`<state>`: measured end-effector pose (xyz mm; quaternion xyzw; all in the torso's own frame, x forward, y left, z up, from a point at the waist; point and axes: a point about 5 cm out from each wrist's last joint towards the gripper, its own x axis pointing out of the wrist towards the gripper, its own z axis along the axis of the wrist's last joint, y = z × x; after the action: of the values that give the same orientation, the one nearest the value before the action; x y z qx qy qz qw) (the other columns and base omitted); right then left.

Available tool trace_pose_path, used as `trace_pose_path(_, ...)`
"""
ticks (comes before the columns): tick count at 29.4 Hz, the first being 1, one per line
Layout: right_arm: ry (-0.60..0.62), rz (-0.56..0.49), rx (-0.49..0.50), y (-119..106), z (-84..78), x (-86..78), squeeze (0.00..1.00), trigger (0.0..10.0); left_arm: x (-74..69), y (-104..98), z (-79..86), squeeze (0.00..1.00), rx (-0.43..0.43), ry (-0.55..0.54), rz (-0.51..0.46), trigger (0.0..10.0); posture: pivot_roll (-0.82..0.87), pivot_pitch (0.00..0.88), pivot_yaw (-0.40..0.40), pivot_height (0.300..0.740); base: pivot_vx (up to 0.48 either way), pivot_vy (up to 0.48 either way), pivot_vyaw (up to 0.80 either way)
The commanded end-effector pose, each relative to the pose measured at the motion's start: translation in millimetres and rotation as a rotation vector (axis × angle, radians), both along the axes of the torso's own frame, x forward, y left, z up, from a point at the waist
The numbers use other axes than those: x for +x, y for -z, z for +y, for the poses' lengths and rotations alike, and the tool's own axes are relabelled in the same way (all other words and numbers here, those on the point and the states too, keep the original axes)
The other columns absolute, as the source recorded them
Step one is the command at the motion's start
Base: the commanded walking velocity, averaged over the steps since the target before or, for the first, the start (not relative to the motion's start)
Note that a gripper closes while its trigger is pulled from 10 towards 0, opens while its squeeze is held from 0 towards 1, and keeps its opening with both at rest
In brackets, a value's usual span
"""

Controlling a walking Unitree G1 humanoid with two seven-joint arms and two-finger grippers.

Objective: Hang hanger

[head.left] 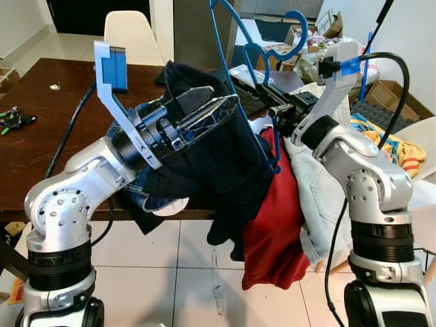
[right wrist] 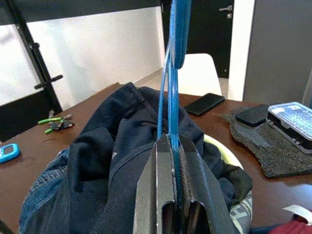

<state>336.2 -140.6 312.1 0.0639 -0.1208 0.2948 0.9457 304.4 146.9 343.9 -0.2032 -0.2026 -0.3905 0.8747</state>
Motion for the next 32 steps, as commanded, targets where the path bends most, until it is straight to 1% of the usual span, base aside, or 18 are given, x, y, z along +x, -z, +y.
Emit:
trace_pose_path(1,0.000,-0.009,-0.007,-2.1,-0.3,-0.9,0.00,10.0,27.5,9.4,38.5,0.00,0.020,-0.358,0.089,10.0,0.18,0.126,-0.073,0.740,0.000,0.000,0.00)
trace_pose_path(2,-0.001,-0.009,-0.007,-2.2,0.2,-0.8,0.00,10.0,37.1,13.9,52.3,0.00,0.056,-0.488,0.113,10.0,0.18,0.126,-0.073,0.740,0.000,0.000,0.00)
trace_pose_path(3,-0.001,-0.009,-0.007,-2.2,0.2,-0.8,0.00,10.0,37.1,13.9,52.3,0.00,0.056,-0.488,0.113,10.0,0.18,0.126,-0.073,0.740,0.000,0.000,0.00)
trace_pose_path(4,-0.003,-0.008,-0.006,-2.0,0.8,-0.8,0.00,10.0,42.7,18.2,59.6,0.00,0.075,-0.548,0.132,10.0,0.18,0.126,-0.073,0.740,0.000,0.000,0.00)
trace_pose_path(5,-0.003,-0.008,-0.006,-2.0,0.8,-0.8,0.00,10.0,42.7,18.2,59.6,0.00,0.075,-0.548,0.132,10.0,0.18,0.126,-0.073,0.740,0.000,0.000,0.00)
trace_pose_path(6,-0.005,-0.007,-0.007,-1.9,1.4,-1.0,0.00,10.0,48.0,21.5,63.2,0.00,0.087,-0.572,0.149,10.0,0.17,0.130,-0.073,0.740,0.000,0.000,0.00)
trace_pose_path(7,-0.005,-0.007,-0.007,-1.9,1.4,-1.0,0.00,10.0,48.0,21.5,63.2,0.00,0.087,-0.572,0.149,10.0,0.17,0.130,-0.073,0.740,0.000,0.000,0.00)
trace_pose_path(8,-0.006,-0.007,-0.007,-1.8,1.7,-1.3,0.00,10.0,52.1,23.4,64.5,0.00,0.084,-0.575,0.164,10.0,0.17,0.132,-0.072,0.740,0.000,0.000,0.00)
trace_pose_path(10,-0.006,-0.007,-0.007,-1.8,1.7,-1.3,0.00,10.0,52.1,23.4,64.5,0.00,0.084,-0.575,0.164,10.0,0.17,0.132,-0.072,0.740,0.000,0.000,0.00)
trace_pose_path(12,-0.002,-0.004,-0.010,-1.7,0.4,-2.9,0.00,10.0,64.5,26.2,65.2,0.00,0.079,-0.563,0.209,10.0,0.15,0.145,-0.067,0.740,0.000,0.000,0.00)
trace_pose_path(13,-0.002,-0.004,-0.010,-1.7,0.4,-2.9,0.00,10.0,64.5,26.2,65.2,0.00,0.079,-0.563,0.209,10.0,0.15,0.145,-0.067,0.740,0.000,0.000,0.00)
trace_pose_path(14,0.001,-0.003,-0.012,-1.9,-0.4,-3.7,0.00,10.0,69.1,26.9,64.2,0.00,0.084,-0.552,0.223,10.0,0.15,0.149,-0.065,0.740,0.000,0.000,0.00)
trace_pose_path(16,0.008,0.003,-0.016,-1.5,-2.7,-6.5,0.00,10.0,78.5,25.7,58.4,0.00,0.136,-0.536,0.224,10.0,0.13,0.171,-0.061,0.740,0.000,0.000,0.00)
trace_pose_path(19,0.010,0.005,-0.018,-1.1,-3.4,-7.3,0.00,10.0,83.0,24.8,56.4,0.00,0.156,-0.542,0.214,10.0,0.13,0.171,-0.061,0.740,0.000,0.000,0.00)
trace_pose_path(20,0.013,0.012,-0.021,0.2,-4.4,-9.6,0.00,10.0,89.7,20.1,51.0,0.00,0.189,-0.538,0.185,10.0,0.12,0.185,-0.061,0.740,0.000,0.000,0.00)
trace_pose_path(26,0.015,0.026,-0.030,1.6,-5.4,-14.0,0.00,10.0,95.4,10.0,43.7,0.00,0.216,-0.512,0.158,10.0,0.10,0.217,-0.064,0.740,0.000,0.000,0.00)
trace_pose_path(28,0.014,0.034,-0.034,2.3,-5.2,-15.4,0.00,10.0,98.3,9.5,42.2,0.00,0.242,-0.513,0.166,10.0,0.09,0.232,-0.067,0.740,0.000,0.000,0.00)
trace_pose_path(32,0.014,0.039,-0.037,2.7,-5.1,-15.9,0.00,10.0,99.5,8.3,41.1,0.00,0.249,-0.506,0.166,10.0,0.09,0.240,-0.067,0.740,0.000,0.000,0.00)
